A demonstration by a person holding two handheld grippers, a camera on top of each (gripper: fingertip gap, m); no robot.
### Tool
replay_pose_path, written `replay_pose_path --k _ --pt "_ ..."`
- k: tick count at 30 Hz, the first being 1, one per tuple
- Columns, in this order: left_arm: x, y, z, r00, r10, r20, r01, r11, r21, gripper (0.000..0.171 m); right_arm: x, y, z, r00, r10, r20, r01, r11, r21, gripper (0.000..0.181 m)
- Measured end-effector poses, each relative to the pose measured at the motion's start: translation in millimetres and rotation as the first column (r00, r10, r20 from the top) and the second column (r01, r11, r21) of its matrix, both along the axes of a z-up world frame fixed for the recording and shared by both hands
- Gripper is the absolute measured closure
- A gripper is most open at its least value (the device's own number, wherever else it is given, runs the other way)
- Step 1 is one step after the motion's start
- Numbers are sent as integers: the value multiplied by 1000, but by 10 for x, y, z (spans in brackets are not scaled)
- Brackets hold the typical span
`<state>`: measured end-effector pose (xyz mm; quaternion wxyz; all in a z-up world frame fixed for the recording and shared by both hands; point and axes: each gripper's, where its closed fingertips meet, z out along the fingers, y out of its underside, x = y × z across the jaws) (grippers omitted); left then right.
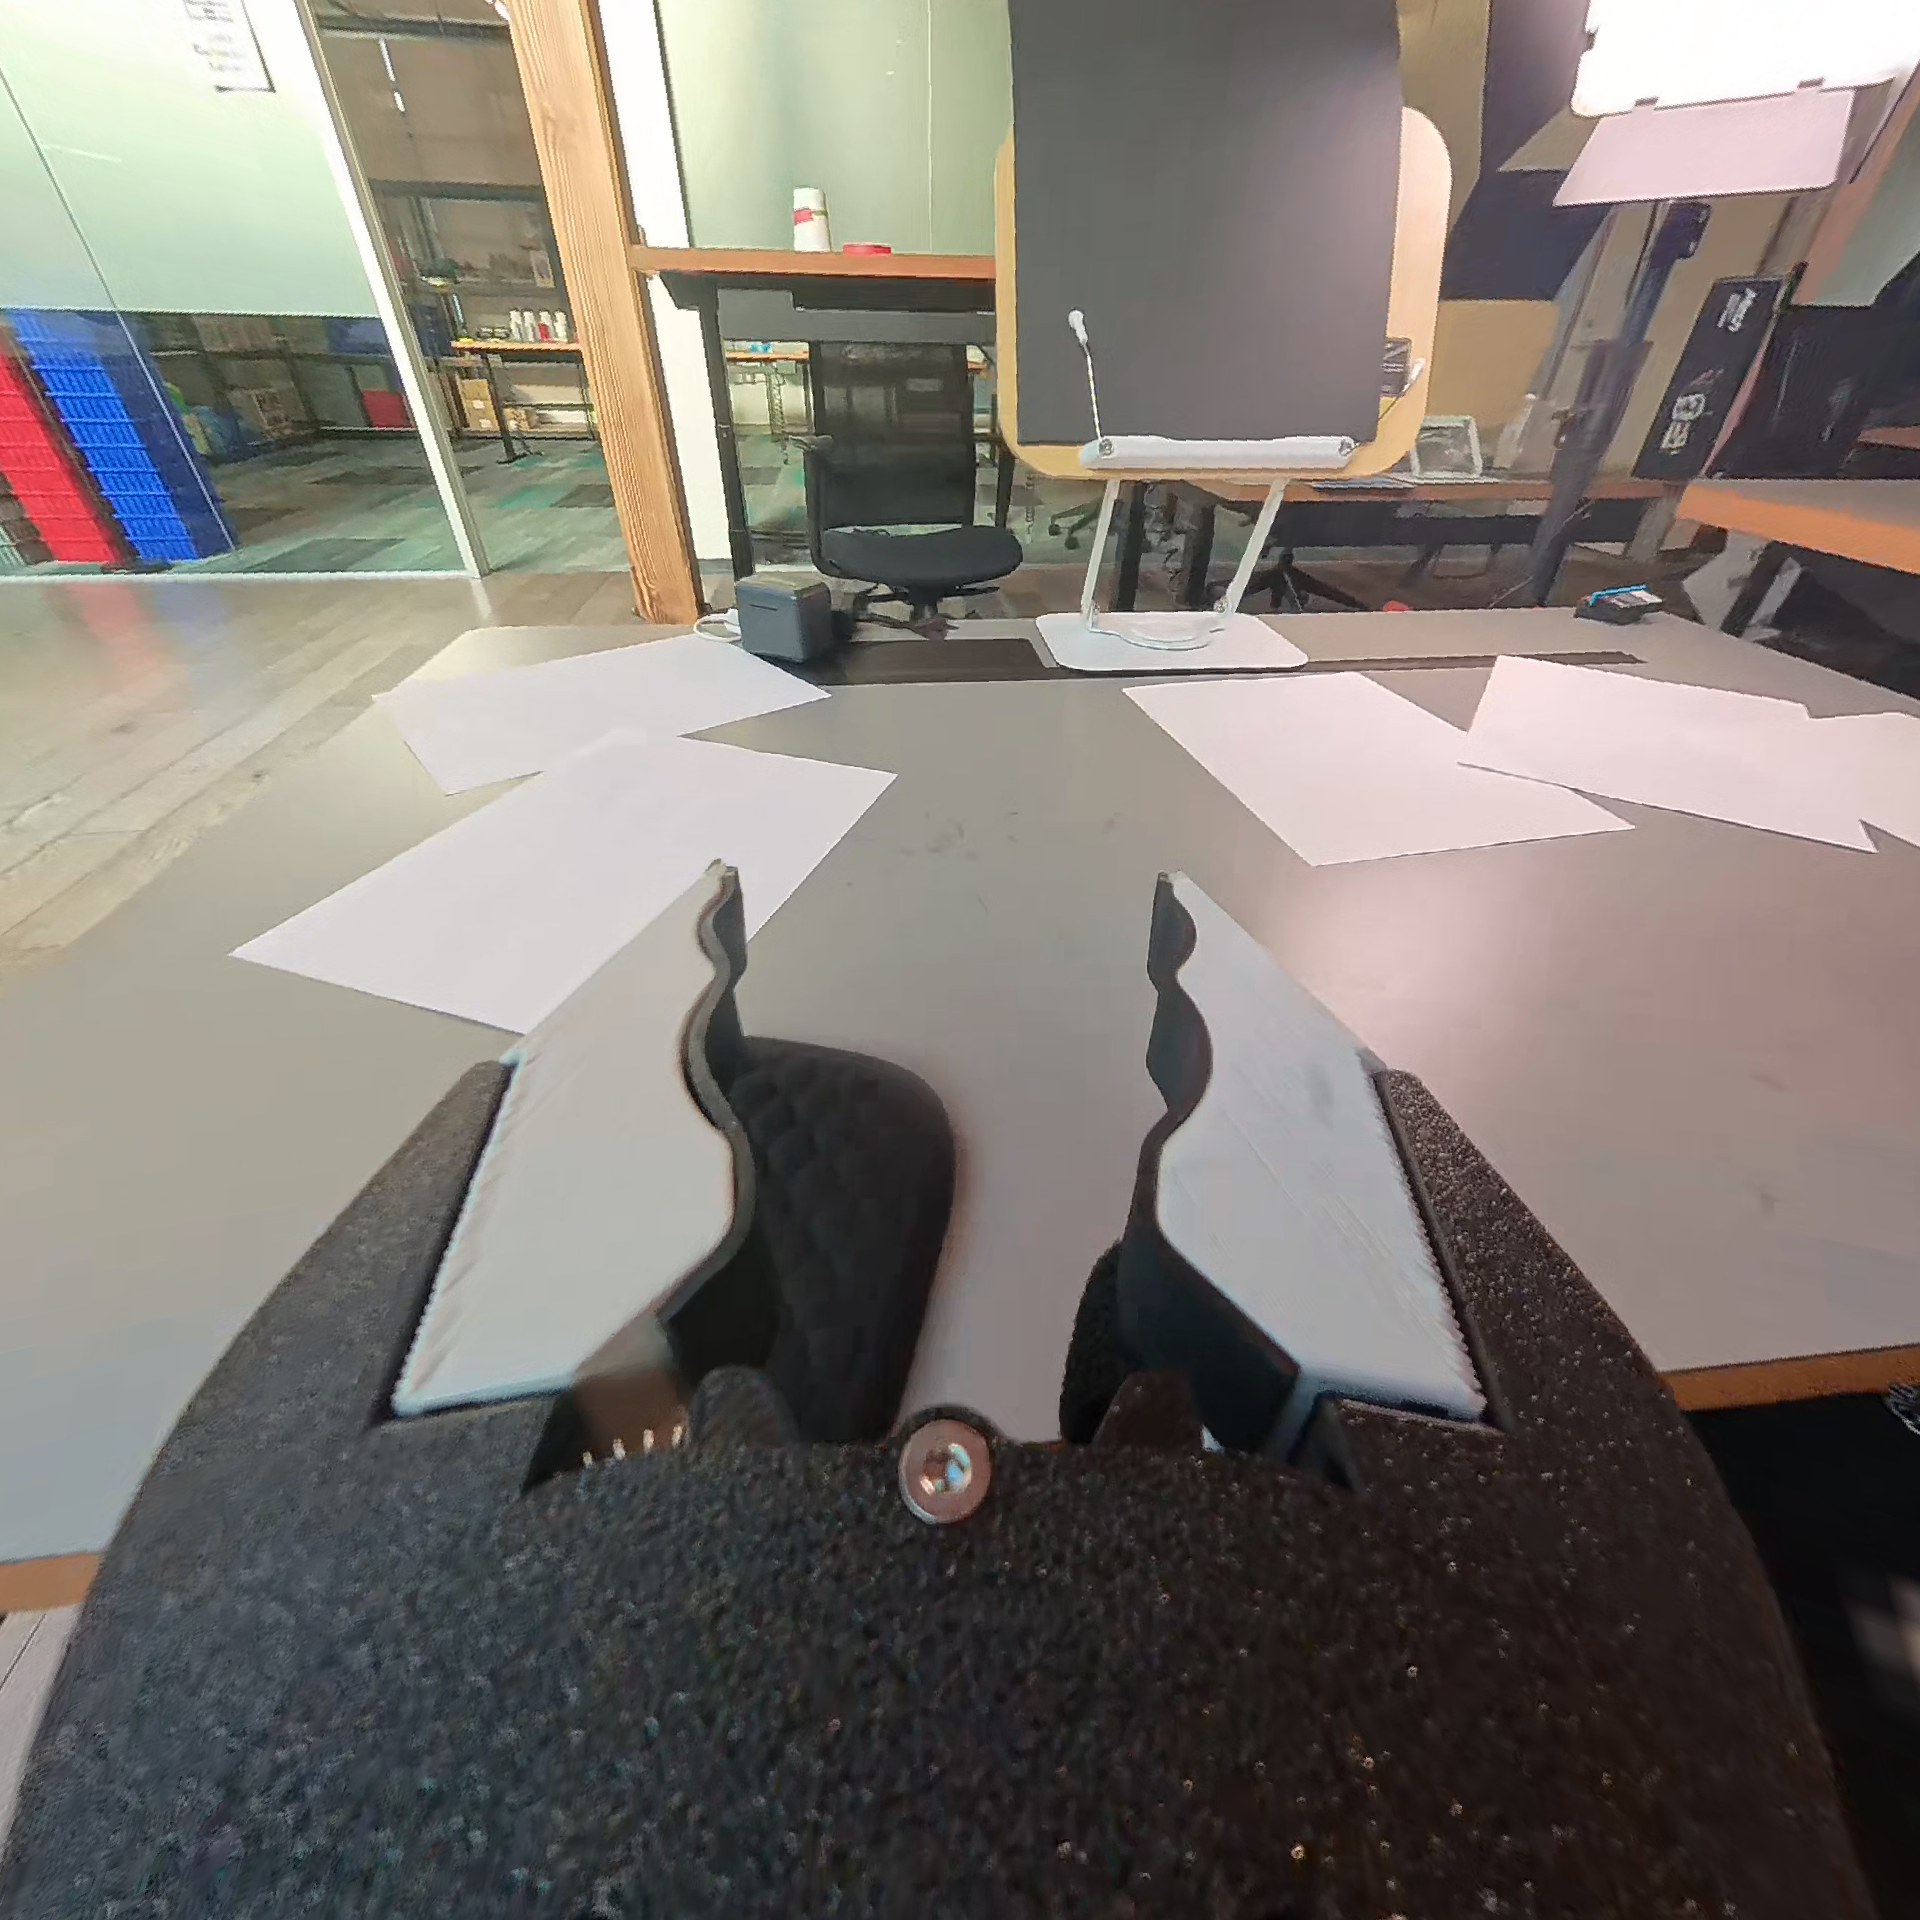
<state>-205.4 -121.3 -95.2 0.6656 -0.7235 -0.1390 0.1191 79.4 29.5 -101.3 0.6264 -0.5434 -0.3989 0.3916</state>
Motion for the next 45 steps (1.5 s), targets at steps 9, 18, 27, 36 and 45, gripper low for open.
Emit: replay_pose_path --k 9,18,27,36,45 --pt "-1441 1033 -503 978 -191 -80 141 898 -418 95 -352 623 174 999 -32 15 32 999 -15 132" --pt "-2297 1527 -1515 941 -145 306 318 692 -648 65 -298 971 229 997 -74 1 74 997 -22 131" --pt "-1712 1583 -1525 908 -314 277 416 606 -678 74 -45 950 123 994 -105 -17 103 990 -92 131" --pt "-417 1827 -1498 667 -683 297 635 312 -707 115 5 627 280 997 -74 6 74 997 -16 131" --pt "358 1935 -1490 420 -857 298 683 83 -726 101 140 258 367 991 -118 58 117 993 31 129"
